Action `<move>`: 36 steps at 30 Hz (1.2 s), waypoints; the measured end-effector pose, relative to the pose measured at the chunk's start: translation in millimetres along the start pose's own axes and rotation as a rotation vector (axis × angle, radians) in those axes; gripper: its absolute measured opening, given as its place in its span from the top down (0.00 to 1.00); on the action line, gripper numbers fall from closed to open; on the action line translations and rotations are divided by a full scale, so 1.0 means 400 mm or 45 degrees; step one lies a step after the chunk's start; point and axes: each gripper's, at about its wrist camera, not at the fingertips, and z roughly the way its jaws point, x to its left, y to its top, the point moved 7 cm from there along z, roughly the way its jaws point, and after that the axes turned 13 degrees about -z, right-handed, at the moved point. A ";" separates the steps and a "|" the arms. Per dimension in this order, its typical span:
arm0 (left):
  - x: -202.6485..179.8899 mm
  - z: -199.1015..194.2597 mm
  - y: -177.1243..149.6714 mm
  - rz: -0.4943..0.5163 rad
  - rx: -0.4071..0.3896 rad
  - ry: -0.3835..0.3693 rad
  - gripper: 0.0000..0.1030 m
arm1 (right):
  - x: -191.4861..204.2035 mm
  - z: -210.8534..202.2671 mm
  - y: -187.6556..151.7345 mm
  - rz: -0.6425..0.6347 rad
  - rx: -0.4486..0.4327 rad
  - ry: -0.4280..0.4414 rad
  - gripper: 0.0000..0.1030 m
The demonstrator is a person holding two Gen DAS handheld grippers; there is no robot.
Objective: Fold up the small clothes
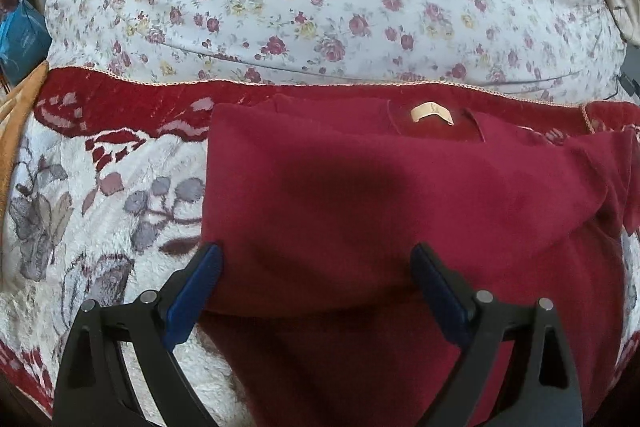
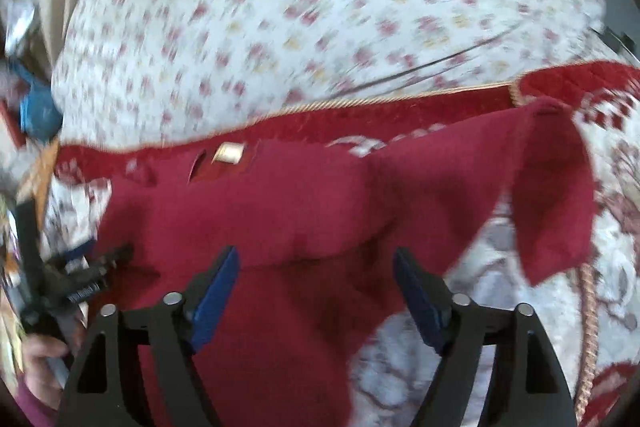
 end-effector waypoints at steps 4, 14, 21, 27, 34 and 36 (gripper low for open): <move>0.006 0.002 0.000 -0.022 0.007 -0.008 0.08 | -0.143 -0.039 -0.004 0.020 0.030 -0.239 0.17; 0.009 0.013 0.007 -0.023 0.011 0.012 0.08 | -0.495 0.013 -0.097 0.316 0.165 -0.333 0.13; 0.008 0.021 0.008 -0.016 0.011 0.021 0.08 | -0.470 0.075 -0.086 0.161 0.147 -0.280 0.89; 0.024 0.009 0.018 -0.056 0.009 0.007 0.08 | -0.428 -0.045 0.009 -0.181 0.042 -0.661 0.89; 0.089 -0.031 0.059 -0.212 -0.029 -0.025 0.08 | -0.245 -0.256 0.230 -0.595 -0.335 -0.934 0.89; 0.110 -0.043 0.069 -0.251 -0.040 -0.029 0.08 | -0.149 -0.278 0.278 -0.703 -0.431 -0.859 0.89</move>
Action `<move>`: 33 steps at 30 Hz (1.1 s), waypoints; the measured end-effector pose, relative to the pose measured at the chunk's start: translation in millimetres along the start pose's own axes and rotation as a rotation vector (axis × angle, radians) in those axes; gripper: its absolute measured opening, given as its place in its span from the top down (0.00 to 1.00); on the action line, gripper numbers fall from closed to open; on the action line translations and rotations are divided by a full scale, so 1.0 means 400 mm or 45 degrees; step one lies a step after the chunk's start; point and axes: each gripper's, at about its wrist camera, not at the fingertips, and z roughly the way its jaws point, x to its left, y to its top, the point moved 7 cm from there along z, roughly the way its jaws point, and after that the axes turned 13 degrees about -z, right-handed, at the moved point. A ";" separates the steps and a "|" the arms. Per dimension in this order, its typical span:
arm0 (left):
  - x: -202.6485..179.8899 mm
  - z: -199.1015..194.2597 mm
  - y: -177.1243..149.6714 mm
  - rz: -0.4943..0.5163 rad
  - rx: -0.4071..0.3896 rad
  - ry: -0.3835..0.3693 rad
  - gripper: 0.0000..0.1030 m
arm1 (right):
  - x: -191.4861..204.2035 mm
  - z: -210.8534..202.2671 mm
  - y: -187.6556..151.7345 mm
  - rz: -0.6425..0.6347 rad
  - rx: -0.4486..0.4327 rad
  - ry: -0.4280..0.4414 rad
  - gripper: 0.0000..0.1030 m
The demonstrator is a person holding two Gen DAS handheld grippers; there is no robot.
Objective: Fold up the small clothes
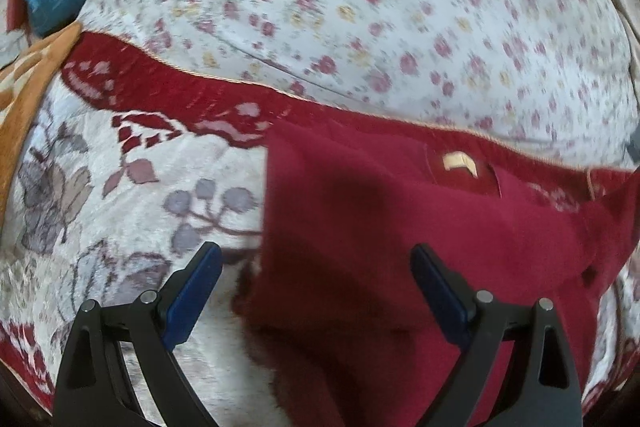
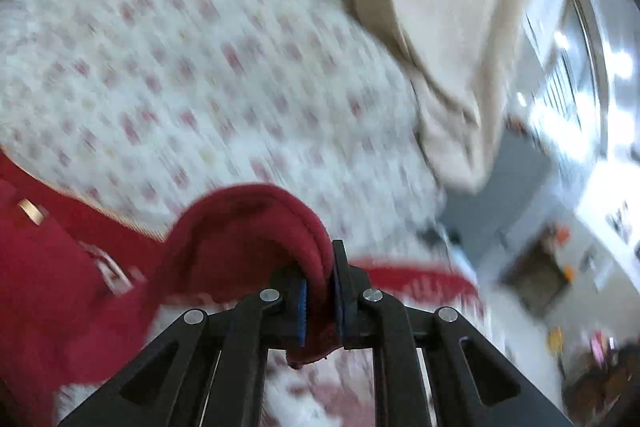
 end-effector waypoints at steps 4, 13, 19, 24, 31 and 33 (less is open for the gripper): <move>0.042 -0.026 0.031 -0.080 -0.041 -0.001 0.08 | 0.147 -0.046 0.157 -0.118 -0.178 0.204 0.89; 0.110 -0.032 0.073 -0.186 -0.076 0.015 0.08 | 0.699 -0.092 0.281 -0.387 -0.252 0.810 0.83; 0.111 -0.011 0.077 -0.195 -0.052 0.016 0.08 | 0.880 -0.080 0.229 -0.506 -0.161 0.959 0.29; 0.096 -0.010 0.074 -0.199 -0.038 -0.025 0.08 | 0.703 -0.091 0.243 -0.268 -0.189 0.947 0.11; 0.036 0.004 0.058 -0.126 -0.022 -0.067 0.08 | 0.510 -0.050 0.092 0.055 -0.010 0.945 0.10; 0.024 0.010 0.055 -0.097 -0.029 -0.043 0.08 | 0.507 -0.041 0.037 0.175 0.084 1.030 0.10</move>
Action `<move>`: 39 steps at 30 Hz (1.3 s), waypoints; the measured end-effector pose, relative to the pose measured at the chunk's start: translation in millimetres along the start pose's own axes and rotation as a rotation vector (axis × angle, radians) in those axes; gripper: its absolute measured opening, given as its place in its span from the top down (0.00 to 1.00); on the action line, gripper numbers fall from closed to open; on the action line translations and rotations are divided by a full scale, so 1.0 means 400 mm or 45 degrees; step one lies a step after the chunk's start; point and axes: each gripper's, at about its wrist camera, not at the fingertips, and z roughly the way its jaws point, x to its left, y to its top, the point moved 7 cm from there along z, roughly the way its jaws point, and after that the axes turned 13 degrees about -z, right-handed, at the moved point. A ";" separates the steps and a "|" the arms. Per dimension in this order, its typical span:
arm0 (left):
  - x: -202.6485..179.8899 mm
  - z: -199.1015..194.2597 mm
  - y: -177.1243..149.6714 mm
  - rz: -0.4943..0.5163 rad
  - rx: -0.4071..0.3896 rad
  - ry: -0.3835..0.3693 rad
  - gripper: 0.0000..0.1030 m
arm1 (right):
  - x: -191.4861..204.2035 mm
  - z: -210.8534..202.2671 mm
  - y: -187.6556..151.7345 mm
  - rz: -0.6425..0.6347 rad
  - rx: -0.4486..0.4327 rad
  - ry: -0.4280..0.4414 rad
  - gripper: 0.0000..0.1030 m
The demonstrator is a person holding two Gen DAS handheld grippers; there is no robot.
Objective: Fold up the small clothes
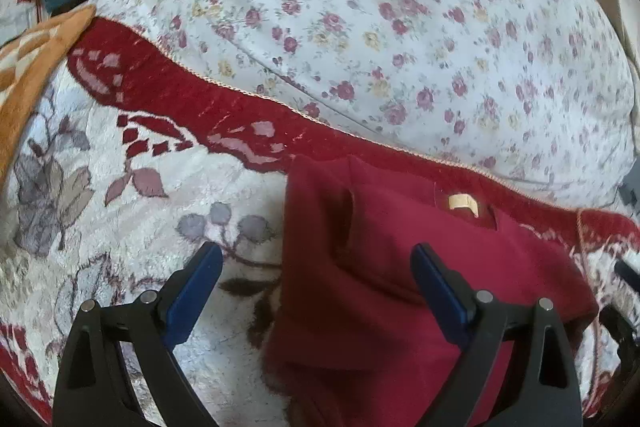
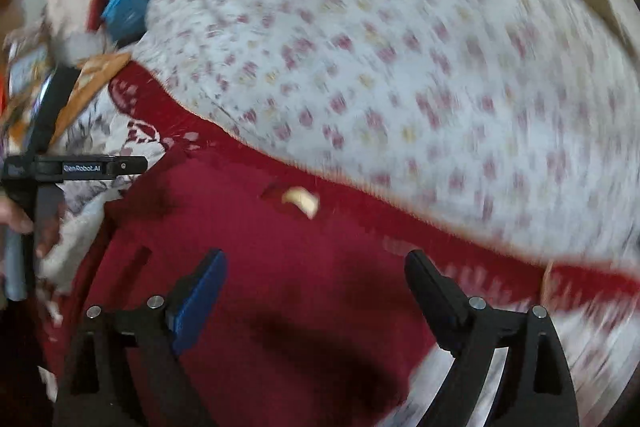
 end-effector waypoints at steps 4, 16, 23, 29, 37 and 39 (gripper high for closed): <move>0.022 0.010 0.004 -0.020 -0.009 0.064 0.08 | 0.052 0.055 -0.013 0.083 0.039 0.132 0.20; 0.145 0.054 0.018 -0.039 0.086 0.334 0.08 | 0.340 0.340 0.131 -0.209 0.142 0.305 0.38; 0.164 0.028 0.056 -0.203 0.071 0.193 0.08 | 0.294 0.342 0.146 -0.064 0.097 0.365 0.88; 0.134 -0.005 0.070 -0.247 0.013 0.078 0.08 | 0.359 0.254 0.127 -0.067 0.038 0.445 0.86; 0.064 0.000 0.030 -0.117 0.038 0.023 0.08 | 0.287 0.135 0.062 0.008 0.024 0.371 0.30; 0.053 -0.001 0.023 -0.092 0.036 0.025 0.08 | 0.177 0.064 0.041 0.115 -0.017 0.262 0.21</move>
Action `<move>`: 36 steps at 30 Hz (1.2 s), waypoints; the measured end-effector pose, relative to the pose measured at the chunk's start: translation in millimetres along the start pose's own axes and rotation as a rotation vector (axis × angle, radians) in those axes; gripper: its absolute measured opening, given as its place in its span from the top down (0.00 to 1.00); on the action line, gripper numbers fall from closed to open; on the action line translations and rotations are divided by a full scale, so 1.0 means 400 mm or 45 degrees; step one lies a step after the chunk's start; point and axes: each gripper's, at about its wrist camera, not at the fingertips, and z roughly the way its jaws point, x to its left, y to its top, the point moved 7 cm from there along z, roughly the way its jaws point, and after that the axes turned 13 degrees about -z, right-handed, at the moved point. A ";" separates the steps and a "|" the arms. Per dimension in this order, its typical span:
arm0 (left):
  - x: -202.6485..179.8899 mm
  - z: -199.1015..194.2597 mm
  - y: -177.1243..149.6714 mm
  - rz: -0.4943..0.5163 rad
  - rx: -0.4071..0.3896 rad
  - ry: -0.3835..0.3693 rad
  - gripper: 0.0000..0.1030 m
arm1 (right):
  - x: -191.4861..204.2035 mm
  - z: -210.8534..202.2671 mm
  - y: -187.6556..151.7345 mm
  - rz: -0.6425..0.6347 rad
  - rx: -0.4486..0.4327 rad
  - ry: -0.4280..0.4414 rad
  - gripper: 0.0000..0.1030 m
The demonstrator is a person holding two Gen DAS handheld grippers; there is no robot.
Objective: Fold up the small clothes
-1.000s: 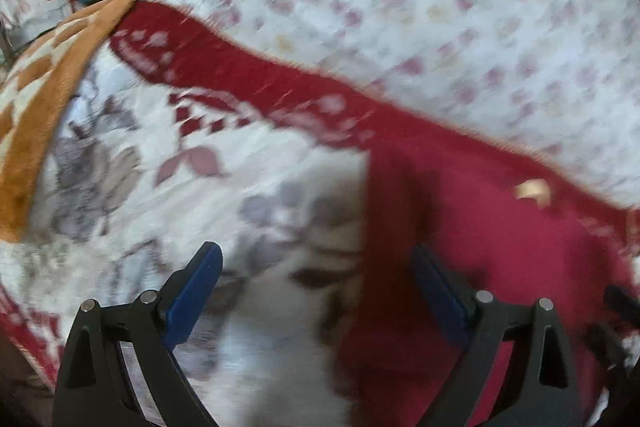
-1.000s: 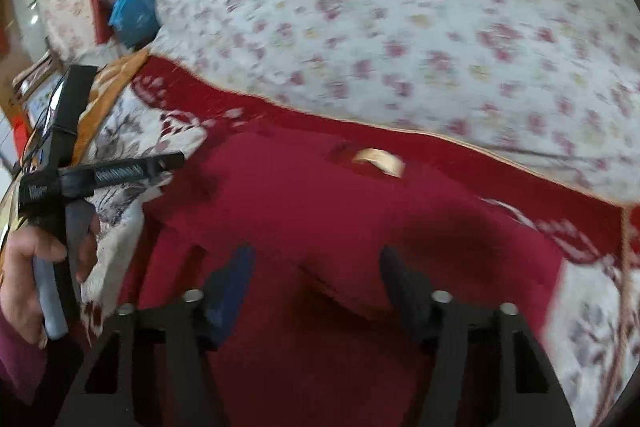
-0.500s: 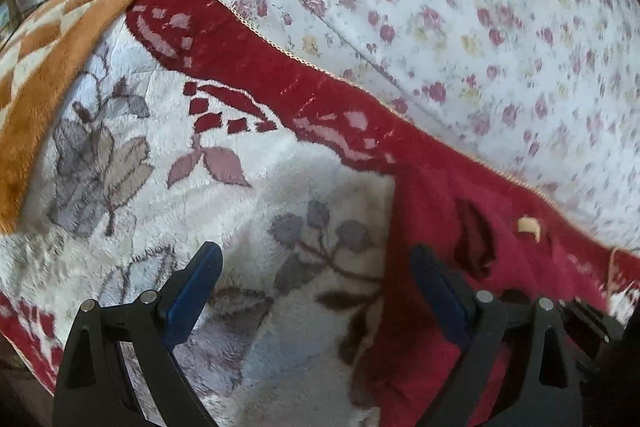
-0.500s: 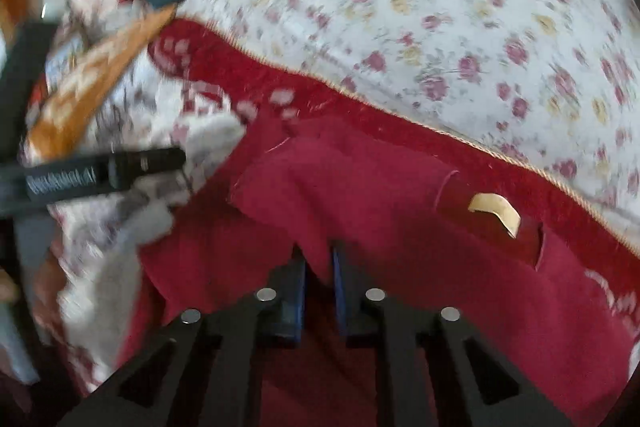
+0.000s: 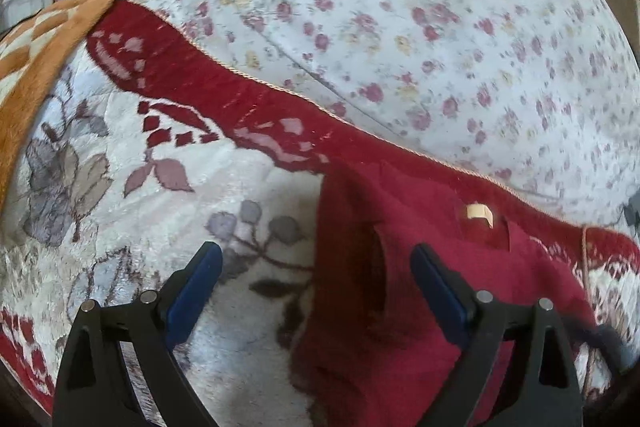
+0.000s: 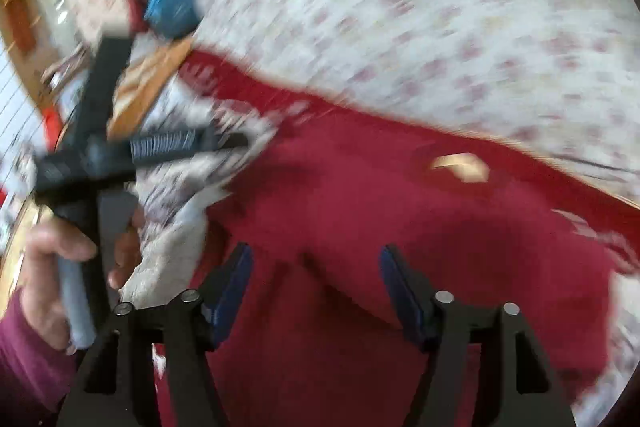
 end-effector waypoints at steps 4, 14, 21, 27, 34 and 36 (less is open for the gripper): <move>-0.019 0.013 -0.026 0.052 0.019 0.019 0.08 | -0.238 -0.122 -0.059 0.267 -0.007 -0.275 0.11; -0.029 0.080 -0.084 0.168 0.083 0.154 0.08 | -0.353 -0.049 -0.305 0.312 0.358 -0.391 0.32; -0.031 0.082 -0.083 0.165 0.077 0.154 0.08 | -0.377 -0.136 -0.239 0.423 0.166 -0.352 0.24; -0.031 0.083 -0.083 0.162 0.081 0.152 0.08 | -0.436 0.009 -0.206 0.588 0.204 -0.195 0.30; -0.042 0.088 -0.085 0.168 0.096 0.120 0.08 | -0.421 0.003 -0.177 0.338 0.208 -0.355 0.75; -0.047 0.093 -0.088 0.184 0.097 0.122 0.08 | -0.427 0.036 -0.201 0.328 0.251 -0.381 0.75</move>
